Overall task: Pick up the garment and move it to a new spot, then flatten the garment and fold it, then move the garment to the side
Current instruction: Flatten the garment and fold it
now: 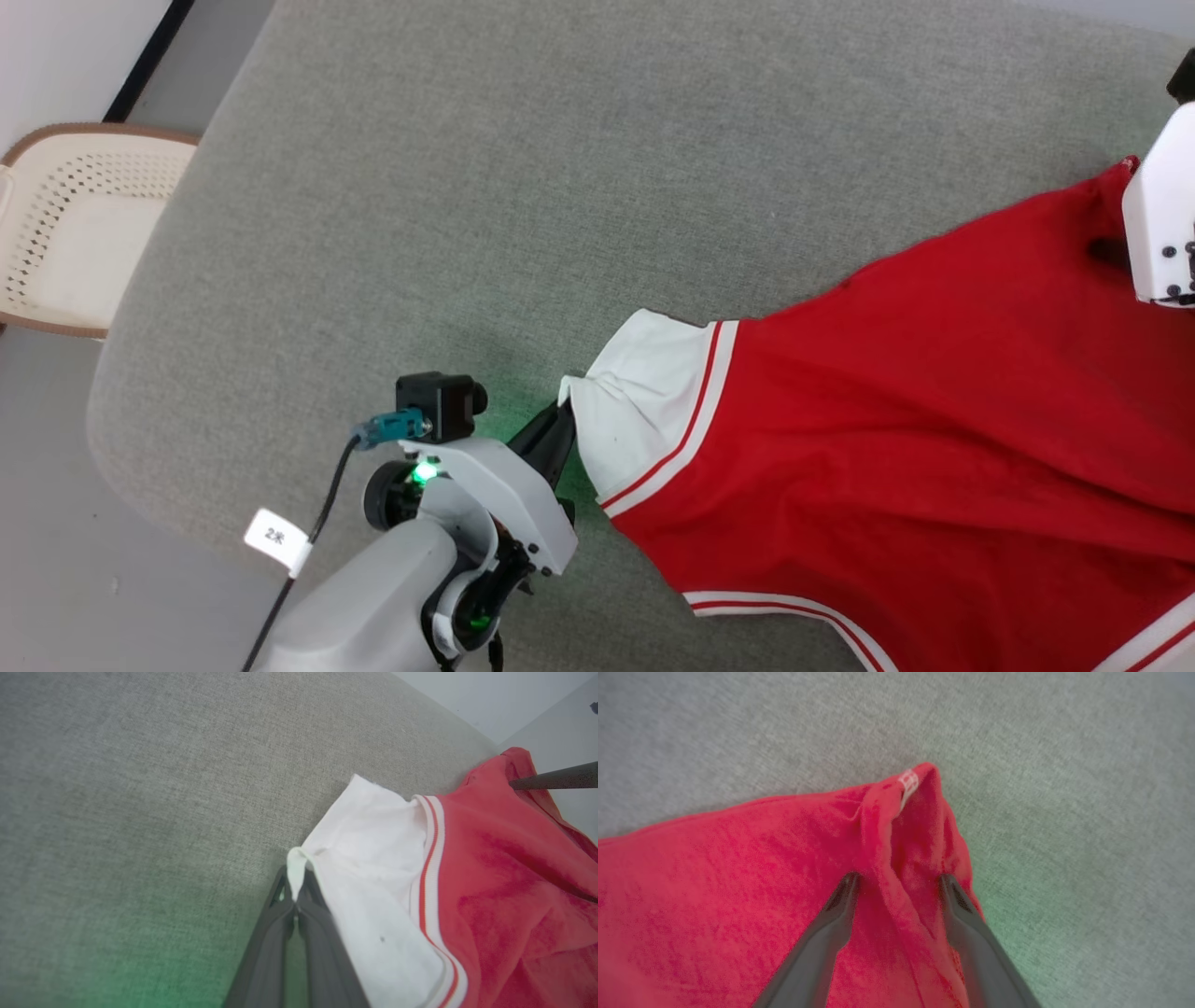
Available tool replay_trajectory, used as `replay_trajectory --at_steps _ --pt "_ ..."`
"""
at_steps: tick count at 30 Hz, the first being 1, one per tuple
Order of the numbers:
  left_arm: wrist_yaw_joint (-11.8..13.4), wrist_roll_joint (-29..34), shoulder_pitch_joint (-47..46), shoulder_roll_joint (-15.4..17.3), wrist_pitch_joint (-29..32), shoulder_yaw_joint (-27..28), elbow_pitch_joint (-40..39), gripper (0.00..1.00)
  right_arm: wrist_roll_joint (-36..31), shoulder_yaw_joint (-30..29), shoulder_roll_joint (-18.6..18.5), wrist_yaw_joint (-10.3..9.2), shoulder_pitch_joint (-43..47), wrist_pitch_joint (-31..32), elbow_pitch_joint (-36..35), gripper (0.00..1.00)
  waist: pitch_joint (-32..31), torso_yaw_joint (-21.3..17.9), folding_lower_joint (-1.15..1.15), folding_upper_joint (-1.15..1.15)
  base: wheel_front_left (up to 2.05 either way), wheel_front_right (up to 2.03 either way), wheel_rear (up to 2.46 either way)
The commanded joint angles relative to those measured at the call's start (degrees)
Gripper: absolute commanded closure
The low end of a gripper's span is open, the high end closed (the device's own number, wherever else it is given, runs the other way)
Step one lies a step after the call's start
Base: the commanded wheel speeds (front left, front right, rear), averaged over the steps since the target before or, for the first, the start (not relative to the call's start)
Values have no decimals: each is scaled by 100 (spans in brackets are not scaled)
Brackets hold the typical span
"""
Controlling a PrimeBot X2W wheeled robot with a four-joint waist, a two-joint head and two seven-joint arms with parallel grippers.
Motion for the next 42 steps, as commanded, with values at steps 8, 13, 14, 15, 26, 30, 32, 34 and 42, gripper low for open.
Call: replay_trajectory --at_steps 8,13,14,15,26,30,32,34,42 --pt "-49 -43 -43 68 -82 74 221 100 -64 140 154 -7 -143 -414 347 100 -113 -200 0 0 0 0 0" --pt "10 -51 25 170 -77 101 192 100 78 219 137 -7 -212 -663 220 100 -253 -416 0 0 0 0 0" --pt "10 -51 25 170 -77 101 192 100 78 219 137 -7 -212 -663 220 100 -253 -416 0 0 0 0 0" --pt "32 -57 42 196 -72 108 175 100 117 238 128 -7 -191 -705 179 100 -277 -461 0 0 0 0 0" --pt "139 -97 16 514 20 216 60 100 553 389 -9 -7 147 -1516 -407 100 -570 -932 0 0 0 0 0" --pt "198 -21 -305 751 222 273 9 100 527 373 86 -7 173 -1911 -457 100 -774 -1105 0 0 0 0 0" --pt "211 32 -533 877 376 297 7 100 473 358 159 -7 99 -2129 -433 100 -890 -1190 0 0 0 0 0" --pt "186 37 -815 977 582 320 20 100 398 326 265 -7 -16 -2351 -386 100 -1004 -1271 0 0 0 0 0" --pt "117 383 -2418 1214 1519 270 460 100 -138 -3 849 -7 -675 -3360 82 100 -1347 -1560 0 0 0 0 0"
